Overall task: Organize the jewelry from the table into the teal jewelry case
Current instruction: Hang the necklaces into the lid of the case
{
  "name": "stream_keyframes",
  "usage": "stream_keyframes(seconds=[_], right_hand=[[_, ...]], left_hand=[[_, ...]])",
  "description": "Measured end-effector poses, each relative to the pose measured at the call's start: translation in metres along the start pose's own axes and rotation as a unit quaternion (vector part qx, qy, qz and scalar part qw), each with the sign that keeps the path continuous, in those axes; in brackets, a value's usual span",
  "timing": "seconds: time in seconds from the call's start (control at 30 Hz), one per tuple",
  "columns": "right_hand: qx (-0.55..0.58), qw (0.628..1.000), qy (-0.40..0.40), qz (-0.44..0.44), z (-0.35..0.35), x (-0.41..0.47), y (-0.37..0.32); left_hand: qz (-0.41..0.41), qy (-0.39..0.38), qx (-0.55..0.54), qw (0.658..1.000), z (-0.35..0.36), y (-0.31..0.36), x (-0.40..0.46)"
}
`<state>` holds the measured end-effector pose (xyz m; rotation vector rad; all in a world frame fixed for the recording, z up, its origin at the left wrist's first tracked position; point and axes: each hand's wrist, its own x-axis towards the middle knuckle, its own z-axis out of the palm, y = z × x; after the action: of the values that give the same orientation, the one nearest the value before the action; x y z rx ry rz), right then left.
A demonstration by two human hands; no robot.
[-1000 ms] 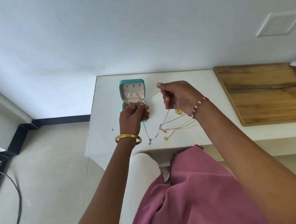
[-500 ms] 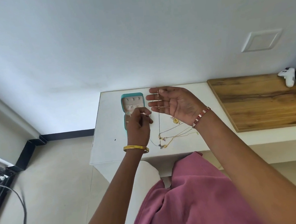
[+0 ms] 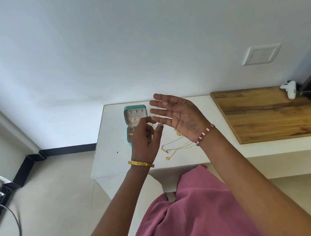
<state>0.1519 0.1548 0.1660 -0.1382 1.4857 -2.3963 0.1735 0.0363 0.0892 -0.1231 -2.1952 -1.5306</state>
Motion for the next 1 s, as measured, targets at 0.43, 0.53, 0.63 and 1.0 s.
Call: stream_keyframes(seconds=[0.43, 0.53, 0.63, 1.0], right_hand=[[-0.040, 0.998, 0.036, -0.019, -0.013, -0.005, -0.002], [-0.088, 0.993, 0.071, -0.024, -0.018, -0.005, 0.000], [-0.148, 0.983, 0.104, -0.023, -0.024, -0.007, 0.002], [-0.394, 0.915, 0.083, 0.012, -0.035, -0.011, 0.012]], left_hand=[[-0.008, -0.046, 0.050, 0.998, 0.005, 0.016, 0.001], [-0.039, -0.062, 0.016, 0.997, 0.004, 0.021, 0.000], [-0.072, -0.070, -0.035, 0.994, 0.000, 0.027, 0.002], [-0.153, -0.080, -0.135, 0.976, -0.010, 0.038, 0.010]])
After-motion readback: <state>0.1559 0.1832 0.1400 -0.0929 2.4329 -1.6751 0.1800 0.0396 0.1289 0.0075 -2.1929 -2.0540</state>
